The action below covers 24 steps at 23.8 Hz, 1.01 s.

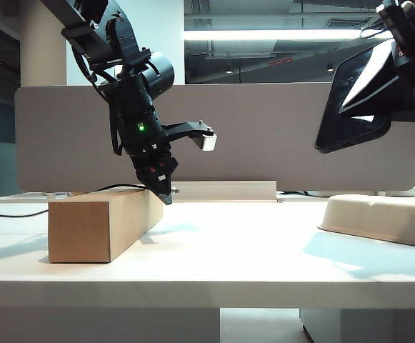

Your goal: Pick up the charging cable and the phone, plug the charging cable into the charging port on the phone, and finally place them back on the table.

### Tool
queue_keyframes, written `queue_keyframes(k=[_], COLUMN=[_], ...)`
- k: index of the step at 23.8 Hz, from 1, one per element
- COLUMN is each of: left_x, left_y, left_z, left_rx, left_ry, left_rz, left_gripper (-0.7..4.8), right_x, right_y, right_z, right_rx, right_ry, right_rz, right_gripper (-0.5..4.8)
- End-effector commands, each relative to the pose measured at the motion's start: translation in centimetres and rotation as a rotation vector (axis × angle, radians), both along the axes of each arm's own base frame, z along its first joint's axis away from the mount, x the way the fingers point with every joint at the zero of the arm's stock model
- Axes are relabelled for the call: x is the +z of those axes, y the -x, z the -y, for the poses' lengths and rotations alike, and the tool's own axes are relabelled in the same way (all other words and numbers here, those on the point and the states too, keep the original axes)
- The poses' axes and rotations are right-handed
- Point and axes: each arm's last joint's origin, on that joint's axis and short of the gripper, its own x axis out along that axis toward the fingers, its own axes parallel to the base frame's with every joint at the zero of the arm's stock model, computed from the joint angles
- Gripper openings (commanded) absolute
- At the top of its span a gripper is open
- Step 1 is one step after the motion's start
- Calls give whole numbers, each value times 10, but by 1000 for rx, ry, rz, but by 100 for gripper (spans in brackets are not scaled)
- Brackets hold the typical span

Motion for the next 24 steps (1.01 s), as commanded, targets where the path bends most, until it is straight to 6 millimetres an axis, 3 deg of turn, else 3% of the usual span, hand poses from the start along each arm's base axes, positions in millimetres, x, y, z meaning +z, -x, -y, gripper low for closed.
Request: queue_keyframes(k=[1, 10, 13, 19, 24], left_x=[4, 7, 13, 46, 88], left_y=[0, 1, 4, 16, 42], left_z=[1, 4, 6, 5, 2], left_rx=[-3, -10, -16, 57, -11], left_ry=[13, 17, 24, 125, 427], left_rz=[10, 19, 33, 60, -94], left_gripper=[73, 46, 6, -6, -6], right_x=[7, 7, 7, 9, 15], right_y=[-1, -1, -1, -2, -3], right_z=[0, 0, 0, 0, -1], right_rx=[10, 10, 10, 10, 10], right_ry=[-1, -1, -1, -3, -18], right_rz=[53, 53, 54, 79, 135], right_gripper=[-5, -5, -5, -5, -5])
